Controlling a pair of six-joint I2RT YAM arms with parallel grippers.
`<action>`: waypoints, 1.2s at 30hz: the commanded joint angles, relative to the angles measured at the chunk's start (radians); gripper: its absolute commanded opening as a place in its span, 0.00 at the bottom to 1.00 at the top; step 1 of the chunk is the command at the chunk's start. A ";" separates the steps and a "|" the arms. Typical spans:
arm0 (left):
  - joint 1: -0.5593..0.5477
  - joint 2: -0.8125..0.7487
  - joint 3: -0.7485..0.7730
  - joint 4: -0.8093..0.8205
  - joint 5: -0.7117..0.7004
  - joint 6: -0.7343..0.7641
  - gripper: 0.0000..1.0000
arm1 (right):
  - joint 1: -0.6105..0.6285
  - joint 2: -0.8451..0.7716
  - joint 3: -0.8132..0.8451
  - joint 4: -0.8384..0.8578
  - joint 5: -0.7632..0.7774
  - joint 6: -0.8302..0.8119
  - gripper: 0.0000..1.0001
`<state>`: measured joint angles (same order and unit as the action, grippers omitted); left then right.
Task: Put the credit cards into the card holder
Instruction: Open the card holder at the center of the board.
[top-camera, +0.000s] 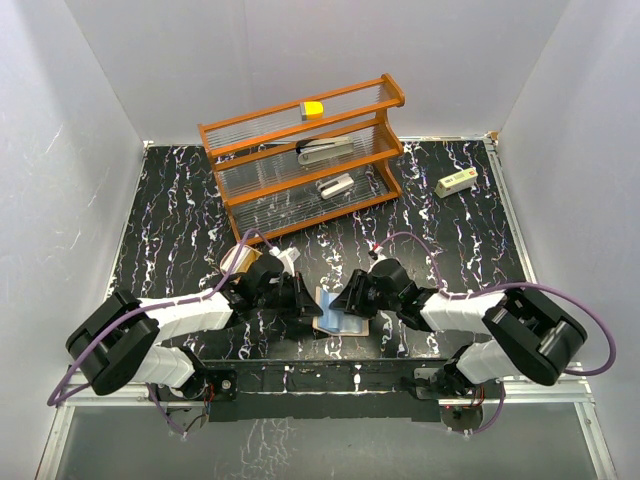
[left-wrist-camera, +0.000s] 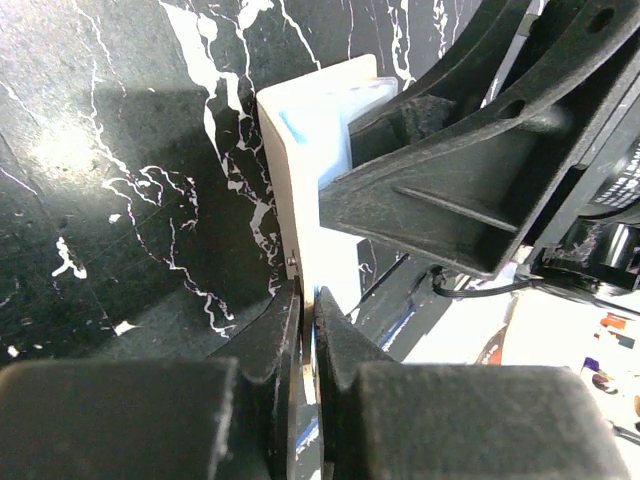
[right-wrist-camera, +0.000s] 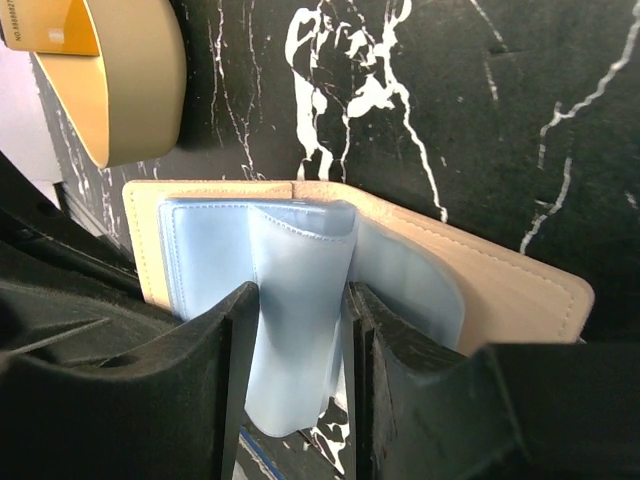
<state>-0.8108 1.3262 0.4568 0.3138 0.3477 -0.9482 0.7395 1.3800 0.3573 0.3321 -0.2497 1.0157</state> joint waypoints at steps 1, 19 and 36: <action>-0.006 -0.049 -0.002 -0.022 -0.023 0.012 0.00 | 0.006 -0.070 0.036 -0.101 0.073 -0.062 0.37; -0.007 -0.043 0.040 -0.054 -0.038 0.008 0.00 | 0.007 -0.341 0.273 -0.628 0.178 -0.195 0.39; -0.010 0.021 0.006 0.085 -0.094 -0.099 0.10 | 0.028 -0.225 0.243 -0.521 0.211 -0.155 0.46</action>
<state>-0.8139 1.3544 0.4595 0.3977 0.2974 -1.0267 0.7578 1.1213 0.5846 -0.2287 -0.0769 0.8665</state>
